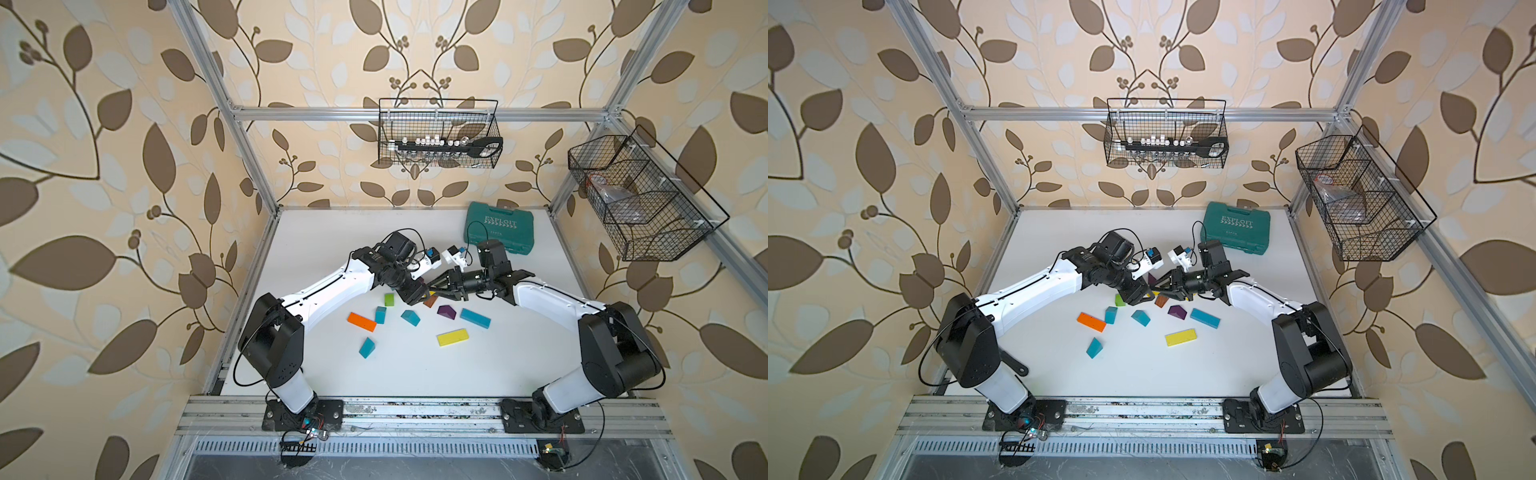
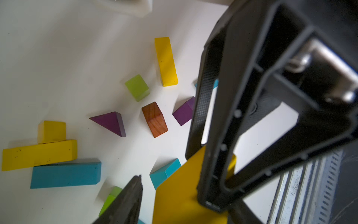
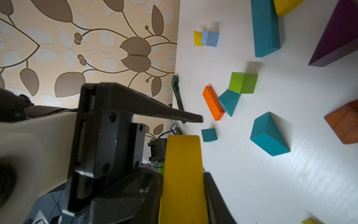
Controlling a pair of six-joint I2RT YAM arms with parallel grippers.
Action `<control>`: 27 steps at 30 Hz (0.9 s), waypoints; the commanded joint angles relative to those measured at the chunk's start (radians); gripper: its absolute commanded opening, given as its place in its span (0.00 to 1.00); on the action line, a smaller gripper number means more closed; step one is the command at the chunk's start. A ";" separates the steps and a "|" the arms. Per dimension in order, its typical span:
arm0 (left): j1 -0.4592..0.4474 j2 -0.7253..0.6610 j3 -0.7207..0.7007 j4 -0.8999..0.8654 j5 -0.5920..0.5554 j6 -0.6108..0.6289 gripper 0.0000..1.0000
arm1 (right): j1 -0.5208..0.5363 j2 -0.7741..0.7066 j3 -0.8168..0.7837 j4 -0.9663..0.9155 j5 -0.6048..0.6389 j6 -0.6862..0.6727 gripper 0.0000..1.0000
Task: Assemble a small pinwheel with building blocks
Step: Pick up the building block from the center of the board.
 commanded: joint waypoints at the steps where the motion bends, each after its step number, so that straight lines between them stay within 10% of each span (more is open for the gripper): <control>1: 0.005 0.006 0.038 -0.026 0.004 0.020 0.56 | -0.004 -0.001 -0.019 0.005 -0.037 0.002 0.00; 27: 0.008 0.035 0.042 -0.087 -0.038 -0.024 0.28 | -0.007 0.055 0.014 -0.021 -0.026 -0.025 0.31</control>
